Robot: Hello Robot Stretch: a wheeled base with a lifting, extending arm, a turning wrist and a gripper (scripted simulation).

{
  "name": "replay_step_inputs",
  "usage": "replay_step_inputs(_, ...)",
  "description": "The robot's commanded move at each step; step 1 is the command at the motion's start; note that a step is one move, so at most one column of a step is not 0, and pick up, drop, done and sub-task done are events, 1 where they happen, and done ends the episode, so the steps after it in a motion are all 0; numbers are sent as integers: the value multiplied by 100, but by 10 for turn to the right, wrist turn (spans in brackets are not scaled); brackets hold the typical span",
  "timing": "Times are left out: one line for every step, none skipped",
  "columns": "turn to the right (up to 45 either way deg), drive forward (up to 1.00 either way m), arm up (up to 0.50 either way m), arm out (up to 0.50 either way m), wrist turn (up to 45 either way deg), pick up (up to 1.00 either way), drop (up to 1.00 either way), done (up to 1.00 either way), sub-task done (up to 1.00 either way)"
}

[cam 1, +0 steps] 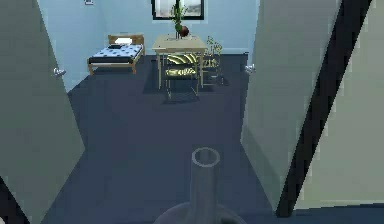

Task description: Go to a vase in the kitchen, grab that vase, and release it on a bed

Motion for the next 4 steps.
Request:
replay_step_inputs(-30, 0, 0, 0, 0, 0, 0, 0, 0)
replay_step_inputs(420, 0, 0, 0, 0, 0, 0, 0, 0)
replay_step_inputs(0, 20, 0, 0, 0, 0, 0, 0, 0)
replay_step_inputs(-390, 0, 0, 0, 0, 0, 0, 0, 0)
